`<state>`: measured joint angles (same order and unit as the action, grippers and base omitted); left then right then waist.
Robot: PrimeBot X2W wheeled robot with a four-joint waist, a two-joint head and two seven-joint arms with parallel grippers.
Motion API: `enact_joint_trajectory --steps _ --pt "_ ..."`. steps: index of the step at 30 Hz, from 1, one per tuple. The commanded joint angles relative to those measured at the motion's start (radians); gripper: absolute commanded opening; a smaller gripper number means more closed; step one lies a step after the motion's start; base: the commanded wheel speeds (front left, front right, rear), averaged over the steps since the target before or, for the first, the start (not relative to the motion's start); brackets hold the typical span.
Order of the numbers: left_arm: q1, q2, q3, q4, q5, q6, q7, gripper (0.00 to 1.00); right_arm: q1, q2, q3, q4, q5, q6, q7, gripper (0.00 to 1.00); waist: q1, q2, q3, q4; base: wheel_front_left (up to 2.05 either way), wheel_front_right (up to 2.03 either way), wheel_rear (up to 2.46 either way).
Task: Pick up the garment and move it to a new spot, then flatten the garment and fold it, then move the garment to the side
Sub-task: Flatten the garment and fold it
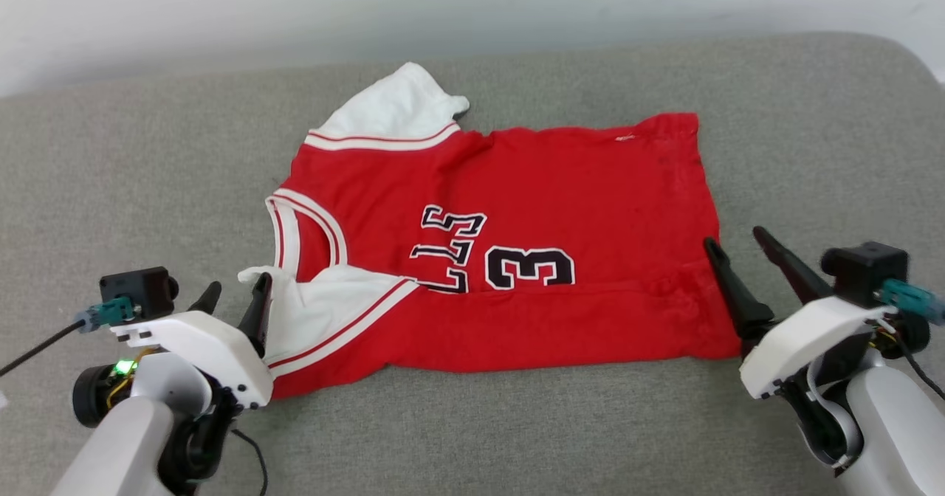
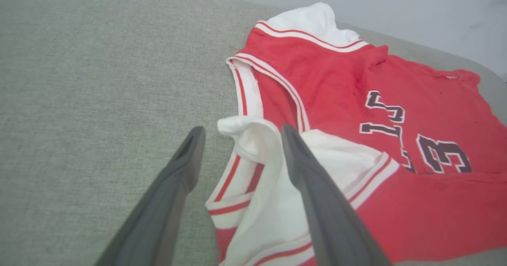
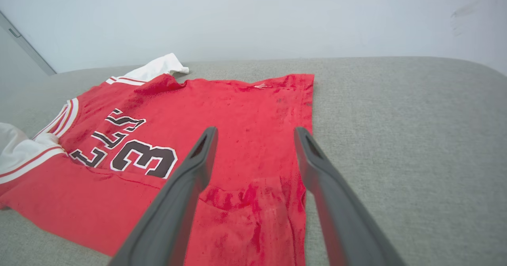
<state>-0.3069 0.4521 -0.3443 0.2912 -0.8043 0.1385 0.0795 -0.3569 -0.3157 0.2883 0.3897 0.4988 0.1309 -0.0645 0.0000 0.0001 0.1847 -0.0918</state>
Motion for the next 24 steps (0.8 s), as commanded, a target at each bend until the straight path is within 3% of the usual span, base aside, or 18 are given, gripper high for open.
enact_joint_trajectory --steps 1,6,14,18,24 --pt "0.014 0.012 0.003 -0.014 -0.002 0.004 0.011 1.00 0.016 -0.004 -0.008 -0.012 -0.008 0.000 -0.017 1.00 0.0000 -0.0001 -0.032 -0.010 0.00 0.00 0.00" --pt "0.052 0.097 0.003 -0.133 -0.006 0.028 0.115 1.00 0.076 0.009 -0.081 -0.108 -0.053 0.000 -0.071 1.00 0.0000 -0.0001 -0.071 -0.022 0.00 0.00 0.00" --pt "0.056 0.212 -0.007 -0.239 -0.076 0.055 0.381 1.00 0.151 0.075 -0.176 -0.282 -0.134 0.000 -0.038 1.00 0.0000 -0.0001 -0.036 -0.060 0.00 0.00 0.00" --pt "0.070 0.238 -0.009 -0.233 -0.130 0.078 0.500 1.00 0.172 0.109 -0.189 -0.348 -0.141 0.000 -0.020 1.00 0.0000 -0.0001 0.014 -0.086 0.00 0.00 0.00" --pt "0.098 0.241 -0.021 -0.178 -0.171 0.098 0.575 1.00 0.171 0.131 -0.197 -0.369 -0.134 0.000 -0.017 1.00 0.0000 -0.0001 0.075 -0.118 0.00 0.00 0.00"
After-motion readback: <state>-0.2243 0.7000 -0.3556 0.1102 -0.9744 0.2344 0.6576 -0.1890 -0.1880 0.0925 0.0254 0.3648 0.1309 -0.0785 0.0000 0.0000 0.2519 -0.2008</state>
